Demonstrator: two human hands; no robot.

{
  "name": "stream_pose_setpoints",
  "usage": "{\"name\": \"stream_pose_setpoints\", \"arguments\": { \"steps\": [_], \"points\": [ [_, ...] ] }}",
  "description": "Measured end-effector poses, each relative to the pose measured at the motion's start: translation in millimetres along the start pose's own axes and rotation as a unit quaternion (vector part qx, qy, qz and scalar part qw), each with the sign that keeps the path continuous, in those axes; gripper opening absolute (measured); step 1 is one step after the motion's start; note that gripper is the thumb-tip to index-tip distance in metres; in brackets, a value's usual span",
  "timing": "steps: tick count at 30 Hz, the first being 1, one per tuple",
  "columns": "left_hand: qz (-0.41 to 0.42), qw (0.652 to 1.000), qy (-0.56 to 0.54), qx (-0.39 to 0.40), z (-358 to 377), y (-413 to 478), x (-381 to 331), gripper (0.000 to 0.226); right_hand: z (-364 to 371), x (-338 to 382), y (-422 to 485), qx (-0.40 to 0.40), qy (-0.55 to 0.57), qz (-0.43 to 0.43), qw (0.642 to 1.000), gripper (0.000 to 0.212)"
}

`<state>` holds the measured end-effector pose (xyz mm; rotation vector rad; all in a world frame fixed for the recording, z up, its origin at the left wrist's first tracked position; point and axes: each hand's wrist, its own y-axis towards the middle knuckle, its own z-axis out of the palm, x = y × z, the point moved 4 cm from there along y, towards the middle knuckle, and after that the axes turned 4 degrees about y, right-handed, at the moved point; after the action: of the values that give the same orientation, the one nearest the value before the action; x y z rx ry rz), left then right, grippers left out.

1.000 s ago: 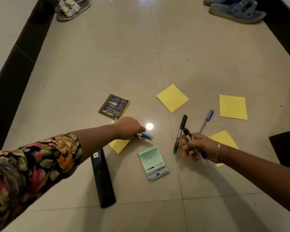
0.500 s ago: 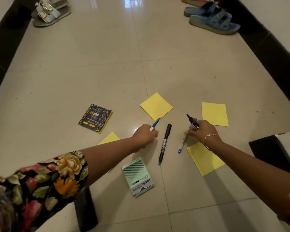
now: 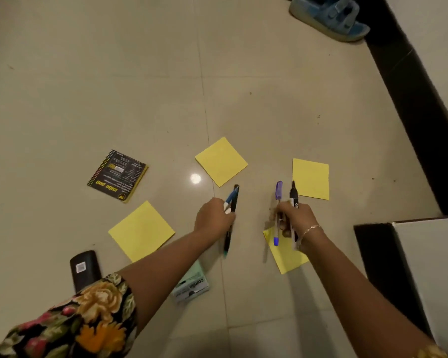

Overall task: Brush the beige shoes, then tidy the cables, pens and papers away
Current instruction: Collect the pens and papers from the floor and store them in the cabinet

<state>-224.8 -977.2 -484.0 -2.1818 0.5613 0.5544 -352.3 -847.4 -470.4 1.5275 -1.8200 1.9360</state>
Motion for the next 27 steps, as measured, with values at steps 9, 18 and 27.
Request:
{"name": "stream_pose_setpoints", "arguments": {
  "steps": [9,18,27],
  "points": [
    [-0.124,0.907,-0.381,0.132,-122.4,-156.1,-66.5,0.018,-27.4,65.8,-192.0,0.061,0.186,0.101,0.976,0.012],
    [-0.118,0.895,-0.376,0.207,-252.2,-406.1,-217.2,0.016,-102.4,225.9,-466.3,0.078,0.232,0.095,0.965,0.015],
    [-0.043,0.87,-0.335,0.36,-291.3,-545.2,-293.7,0.019,-132.9,233.7,-665.7,-0.034,0.407,0.034,0.912,0.014]
  ]
}}
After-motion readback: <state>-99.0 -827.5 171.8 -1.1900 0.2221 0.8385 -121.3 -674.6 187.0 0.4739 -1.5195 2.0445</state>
